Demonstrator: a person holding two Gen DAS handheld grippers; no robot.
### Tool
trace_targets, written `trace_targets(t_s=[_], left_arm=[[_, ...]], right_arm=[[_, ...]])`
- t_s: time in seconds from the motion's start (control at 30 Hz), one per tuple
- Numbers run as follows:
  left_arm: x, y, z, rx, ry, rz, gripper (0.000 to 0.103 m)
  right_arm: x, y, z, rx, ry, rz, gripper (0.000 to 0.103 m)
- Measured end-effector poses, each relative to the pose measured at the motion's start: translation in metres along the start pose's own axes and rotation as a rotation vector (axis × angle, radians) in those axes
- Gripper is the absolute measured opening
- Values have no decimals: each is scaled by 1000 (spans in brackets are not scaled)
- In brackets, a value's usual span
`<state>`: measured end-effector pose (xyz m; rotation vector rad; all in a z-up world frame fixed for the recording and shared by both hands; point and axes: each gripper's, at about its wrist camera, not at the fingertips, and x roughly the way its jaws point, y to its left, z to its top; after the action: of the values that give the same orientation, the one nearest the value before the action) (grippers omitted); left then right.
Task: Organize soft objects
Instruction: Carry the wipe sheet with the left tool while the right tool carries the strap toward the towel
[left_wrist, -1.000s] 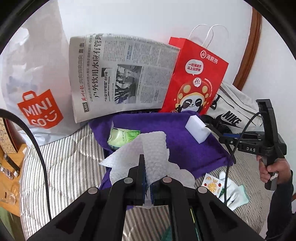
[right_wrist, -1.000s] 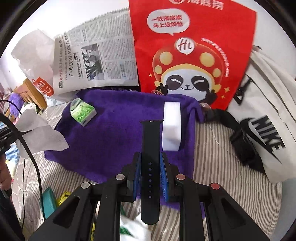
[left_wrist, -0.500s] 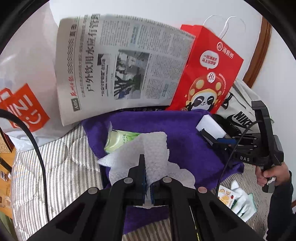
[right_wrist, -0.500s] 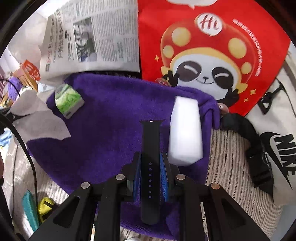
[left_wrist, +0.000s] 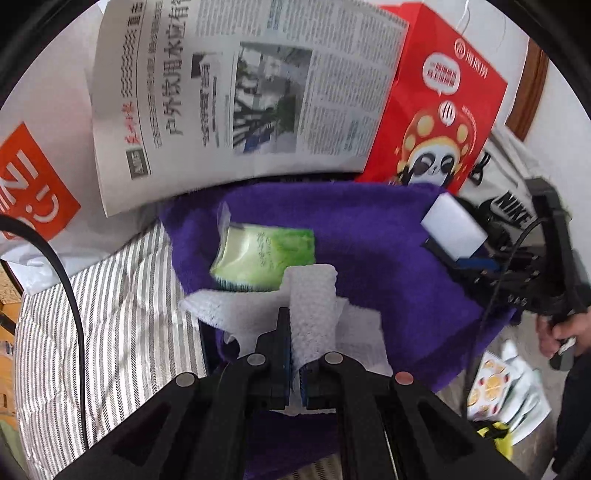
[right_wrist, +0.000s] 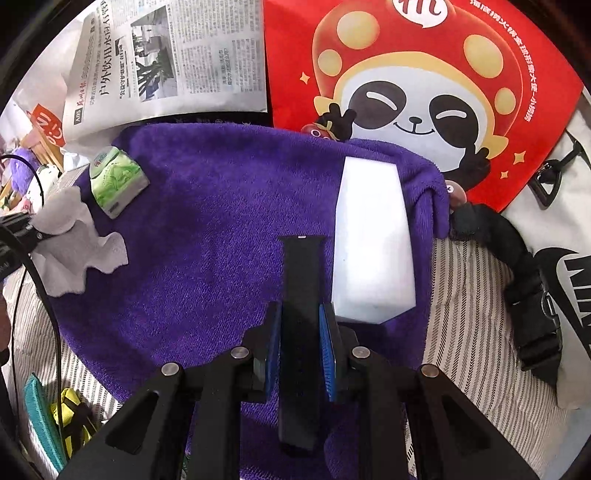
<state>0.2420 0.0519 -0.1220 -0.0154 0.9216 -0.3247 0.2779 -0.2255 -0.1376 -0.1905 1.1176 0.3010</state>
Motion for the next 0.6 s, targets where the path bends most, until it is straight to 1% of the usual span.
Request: trace_targets(t_s=[0.17, 0.27, 0.33, 0.4, 0.47, 0.5, 0.53, 0.57, 0.6], left_arm=[[16, 0, -7, 9, 44, 34, 4], [21, 0, -10, 17, 61, 37, 4], [22, -2, -11, 33, 63, 56, 6], [21, -1, -12, 39, 74, 53, 8], [21, -2, -12, 36, 83, 44, 13], [20, -2, -12, 38, 87, 36, 18], [19, -3, -12, 37, 92, 26, 28], [18, -3, -12, 32, 95, 6, 36], [16, -3, -12, 25, 100, -35, 53]], right_arm=[[-1, -1, -5, 15, -11, 7, 21], [-1, -3, -8, 16, -12, 7, 21], [-1, -4, -8, 15, -10, 11, 22], [-2, -6, -8, 21, -6, 27, 27], [-3, -8, -9, 35, -2, 42, 32], [-4, -8, -9, 37, -3, 42, 35], [-5, -8, -9, 35, -6, 41, 36], [-7, -7, -9, 34, -10, 40, 37], [-10, -7, -9, 33, -14, 38, 38]])
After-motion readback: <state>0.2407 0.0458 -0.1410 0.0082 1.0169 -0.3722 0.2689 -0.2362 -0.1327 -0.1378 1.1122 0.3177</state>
